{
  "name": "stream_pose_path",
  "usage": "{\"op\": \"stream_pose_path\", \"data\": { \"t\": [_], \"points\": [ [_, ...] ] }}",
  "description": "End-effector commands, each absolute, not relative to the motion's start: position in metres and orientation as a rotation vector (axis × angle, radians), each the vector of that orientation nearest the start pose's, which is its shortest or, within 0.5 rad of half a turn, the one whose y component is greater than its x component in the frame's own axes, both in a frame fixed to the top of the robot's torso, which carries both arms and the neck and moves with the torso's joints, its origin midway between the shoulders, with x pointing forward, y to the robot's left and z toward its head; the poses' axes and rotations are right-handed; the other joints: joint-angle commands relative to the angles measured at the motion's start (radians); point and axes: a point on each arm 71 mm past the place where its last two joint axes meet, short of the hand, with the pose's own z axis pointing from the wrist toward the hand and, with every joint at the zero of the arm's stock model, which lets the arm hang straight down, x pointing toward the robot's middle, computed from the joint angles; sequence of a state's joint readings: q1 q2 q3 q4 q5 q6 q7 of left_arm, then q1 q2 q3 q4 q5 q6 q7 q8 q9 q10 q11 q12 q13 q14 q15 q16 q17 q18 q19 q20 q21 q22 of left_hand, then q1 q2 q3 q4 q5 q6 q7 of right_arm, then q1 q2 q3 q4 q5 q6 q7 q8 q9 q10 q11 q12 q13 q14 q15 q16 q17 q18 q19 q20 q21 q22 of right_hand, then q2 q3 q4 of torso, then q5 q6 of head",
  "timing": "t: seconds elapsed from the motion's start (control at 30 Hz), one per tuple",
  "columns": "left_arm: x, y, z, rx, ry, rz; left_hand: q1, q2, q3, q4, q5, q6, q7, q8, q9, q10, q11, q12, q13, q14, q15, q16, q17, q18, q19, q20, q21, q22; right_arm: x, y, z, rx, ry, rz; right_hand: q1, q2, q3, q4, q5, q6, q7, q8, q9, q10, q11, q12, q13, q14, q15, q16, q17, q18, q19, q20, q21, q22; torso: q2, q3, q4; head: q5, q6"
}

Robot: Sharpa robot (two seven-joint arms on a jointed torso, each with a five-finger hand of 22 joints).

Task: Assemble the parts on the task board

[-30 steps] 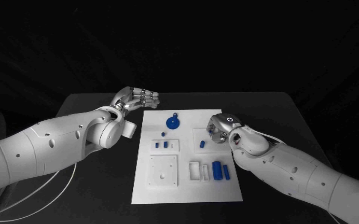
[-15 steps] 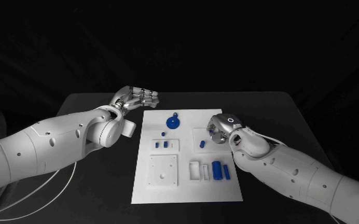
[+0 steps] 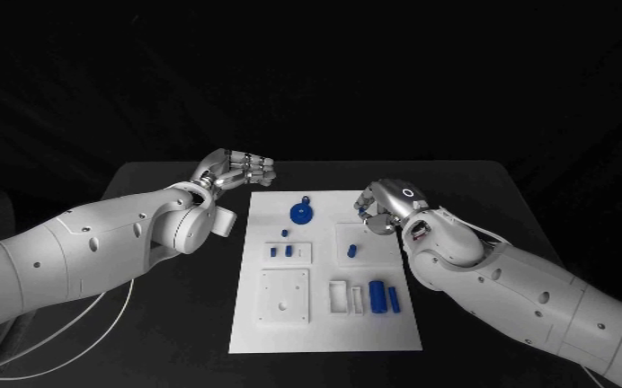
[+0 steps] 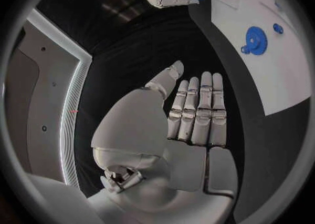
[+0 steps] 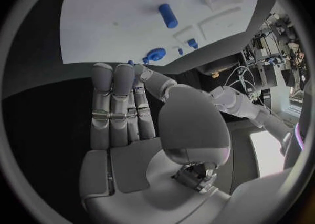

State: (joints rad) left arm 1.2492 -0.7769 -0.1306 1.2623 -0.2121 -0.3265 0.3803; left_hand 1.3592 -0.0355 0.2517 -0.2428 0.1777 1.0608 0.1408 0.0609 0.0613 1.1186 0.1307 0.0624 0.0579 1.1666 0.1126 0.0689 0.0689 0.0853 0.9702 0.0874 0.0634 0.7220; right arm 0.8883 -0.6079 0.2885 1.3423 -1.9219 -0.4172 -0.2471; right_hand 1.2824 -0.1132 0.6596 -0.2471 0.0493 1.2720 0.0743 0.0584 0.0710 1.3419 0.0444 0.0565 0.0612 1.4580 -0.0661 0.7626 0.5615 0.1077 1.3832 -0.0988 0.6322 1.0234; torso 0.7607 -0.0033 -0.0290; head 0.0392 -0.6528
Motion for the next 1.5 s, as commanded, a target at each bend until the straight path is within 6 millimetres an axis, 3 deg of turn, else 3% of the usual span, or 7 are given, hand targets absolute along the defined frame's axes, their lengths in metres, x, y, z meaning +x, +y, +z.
{"op": "stream_pose_path", "data": {
  "t": [0.03,0.4,0.67,1.0,1.2,1.5],
  "points": [
    [0.532,0.255,-0.194,-0.893,1.44,-1.275,-0.001,0.011,-0.001,-0.002,0.005,-0.006,0.003,0.003,0.001,-0.005,0.001,-0.003,0.0,-0.005,0.002,-0.006,0.0,0.005,0.005,0.005,0.006,-0.001,0.489,-0.141,-0.217,-0.127,1.443,0.562,0.002,0.01,-0.01,0.001,-0.001,0.007,0.003,0.006,0.001,0.026,-0.023,0.004,0.001,0.0,-0.007,-0.006,0.002,0.015,0.009,0.002,-0.009,0.008,0.0,0.0006,-0.0003,0.012,0.001],
    [0.536,0.253,-0.198,-0.912,1.427,-1.261,0.002,0.012,-0.001,-0.004,0.005,-0.005,0.003,0.003,0.001,-0.005,0.002,-0.002,0.0,-0.006,0.002,-0.006,0.0,0.005,0.004,0.005,0.007,-0.001,0.453,-0.1,-0.223,-0.139,1.468,0.734,0.001,0.016,-0.017,-0.002,-0.001,0.004,0.004,0.006,0.001,0.023,-0.022,0.004,0.001,0.001,-0.006,-0.011,0.002,0.016,0.017,0.003,-0.041,0.028,-0.008,-0.0017,-0.0017,0.071,-0.006],
    [0.537,0.249,-0.205,-0.93,1.423,-1.254,0.002,0.012,-0.001,-0.004,0.005,-0.005,0.003,0.003,0.001,-0.005,0.002,-0.002,0.0,-0.006,0.002,-0.006,0.0,0.005,0.004,0.005,0.007,-0.001,0.431,-0.074,-0.248,-0.169,1.5,0.798,-0.001,0.019,-0.016,-0.007,-0.001,0.004,0.004,0.006,0.001,0.022,-0.022,0.004,0.001,0.003,-0.006,-0.012,0.002,0.018,0.028,0.003,-0.072,0.055,-0.021,-0.0062,0.0033,0.112,-0.028],
    [0.537,0.241,-0.214,-0.95,1.417,-1.25,0.002,0.014,-0.002,-0.001,0.005,-0.003,0.003,0.004,0.001,-0.004,0.001,-0.002,0.0,-0.006,0.002,-0.006,0.0,0.005,0.003,0.005,0.007,0.0,0.406,-0.052,-0.286,-0.217,1.556,0.821,-0.002,0.019,-0.014,-0.01,-0.001,0.005,0.003,0.006,0.001,0.022,-0.022,0.004,0.001,0.005,-0.007,-0.004,0.0,0.022,0.041,0.003,-0.074,0.078,-0.03,-0.0098,0.0067,0.14,-0.052],
    [0.536,0.238,-0.217,-0.951,1.419,-1.249,0.002,0.014,-0.002,-0.001,0.005,-0.003,0.003,0.004,0.001,-0.004,0.001,-0.002,0.0,-0.006,0.002,-0.006,0.0,0.005,0.003,0.005,0.007,0.0,0.401,-0.045,-0.299,-0.229,1.569,0.813,-0.003,0.019,-0.012,-0.013,-0.001,0.005,0.003,0.006,0.001,0.023,-0.022,0.004,0.001,0.003,-0.007,0.003,-0.006,0.022,0.048,0.003,-0.087,0.099,-0.03,-0.0101,0.0034,0.151,-0.057],
    [0.535,0.236,-0.218,-0.921,1.428,-1.252,-0.002,0.016,-0.002,0.005,0.006,-0.007,0.003,0.003,0.001,-0.007,0.002,-0.002,0.0,-0.01,0.003,-0.006,0.0,0.005,0.002,0.007,0.005,-0.003,0.396,-0.038,-0.315,-0.211,1.559,0.778,-0.005,0.015,-0.004,-0.013,-0.001,0.007,0.002,0.006,0.001,0.024,-0.022,0.003,0.001,0.004,-0.007,0.012,-0.011,0.021,0.056,0.002,-0.088,0.121,-0.027,-0.0092,0.006,0.162,-0.068]
  ]
}}
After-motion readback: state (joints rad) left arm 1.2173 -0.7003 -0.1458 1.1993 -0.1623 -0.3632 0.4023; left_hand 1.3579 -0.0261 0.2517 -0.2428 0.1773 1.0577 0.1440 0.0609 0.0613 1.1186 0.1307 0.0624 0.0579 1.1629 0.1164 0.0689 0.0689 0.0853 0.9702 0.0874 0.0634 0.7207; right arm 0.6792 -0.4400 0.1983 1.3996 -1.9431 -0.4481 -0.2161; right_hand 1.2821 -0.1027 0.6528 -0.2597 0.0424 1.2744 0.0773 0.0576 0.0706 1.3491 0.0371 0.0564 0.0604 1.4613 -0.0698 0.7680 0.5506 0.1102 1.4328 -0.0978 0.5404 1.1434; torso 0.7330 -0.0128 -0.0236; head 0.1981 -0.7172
